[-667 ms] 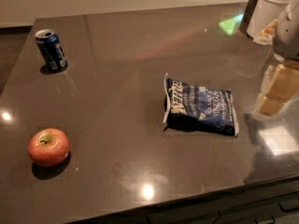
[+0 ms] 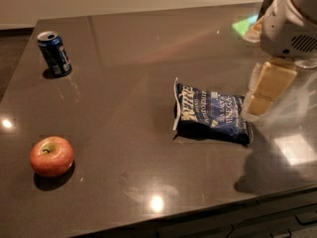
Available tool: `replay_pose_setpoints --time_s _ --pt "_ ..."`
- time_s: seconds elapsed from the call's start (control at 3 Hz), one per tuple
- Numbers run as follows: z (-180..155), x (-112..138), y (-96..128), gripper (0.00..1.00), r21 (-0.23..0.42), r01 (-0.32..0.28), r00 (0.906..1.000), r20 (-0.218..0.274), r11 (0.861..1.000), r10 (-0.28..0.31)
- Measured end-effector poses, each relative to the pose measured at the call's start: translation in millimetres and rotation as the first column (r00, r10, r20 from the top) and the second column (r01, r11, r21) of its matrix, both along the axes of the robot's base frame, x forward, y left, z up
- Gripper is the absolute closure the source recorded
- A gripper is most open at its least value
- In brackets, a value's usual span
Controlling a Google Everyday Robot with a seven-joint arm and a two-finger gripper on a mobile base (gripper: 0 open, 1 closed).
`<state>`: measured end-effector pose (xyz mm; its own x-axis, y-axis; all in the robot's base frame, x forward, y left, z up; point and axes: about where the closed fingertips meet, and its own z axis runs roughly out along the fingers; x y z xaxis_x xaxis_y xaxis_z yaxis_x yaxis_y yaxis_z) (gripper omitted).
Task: Move apple near pepsi can
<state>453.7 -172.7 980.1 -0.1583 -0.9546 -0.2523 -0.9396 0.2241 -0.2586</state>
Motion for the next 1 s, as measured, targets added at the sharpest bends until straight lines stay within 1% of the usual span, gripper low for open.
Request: replay_pose_setpoints --time_s 0.33,0.67,1.0 --pt "-6.7 7.1 54.9 0.00 0.056 -0.097 0.9953 -0.003 0.994 0.097" --pt "-19.4 7.9 105.3 0.00 0.119 -0.176 0.9830 -0.030 0.977 0.181" --pt "-35.7 1.6 151.2 0.00 0.186 -0.245 0.9646 -0.052 0.952 0.259"
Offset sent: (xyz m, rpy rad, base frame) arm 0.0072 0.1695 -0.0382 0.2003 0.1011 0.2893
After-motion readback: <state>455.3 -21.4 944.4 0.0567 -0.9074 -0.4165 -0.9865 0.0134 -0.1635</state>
